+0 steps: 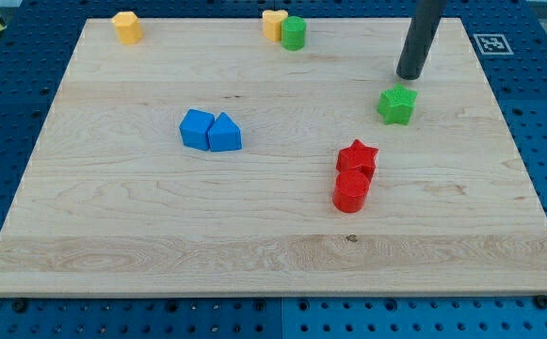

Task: Push the green star to the right side of green circle

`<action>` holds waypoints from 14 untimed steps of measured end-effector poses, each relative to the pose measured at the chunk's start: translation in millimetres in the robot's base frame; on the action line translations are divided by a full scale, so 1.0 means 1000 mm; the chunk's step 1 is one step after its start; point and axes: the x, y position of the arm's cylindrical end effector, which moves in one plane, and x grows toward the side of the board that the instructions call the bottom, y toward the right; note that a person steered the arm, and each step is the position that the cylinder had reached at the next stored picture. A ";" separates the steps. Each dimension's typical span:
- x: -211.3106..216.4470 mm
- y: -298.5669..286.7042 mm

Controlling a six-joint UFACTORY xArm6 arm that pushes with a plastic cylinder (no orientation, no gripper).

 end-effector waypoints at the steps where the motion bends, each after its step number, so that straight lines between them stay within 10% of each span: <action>1: 0.000 0.002; 7: 0.096 0.010; 14: 0.042 -0.101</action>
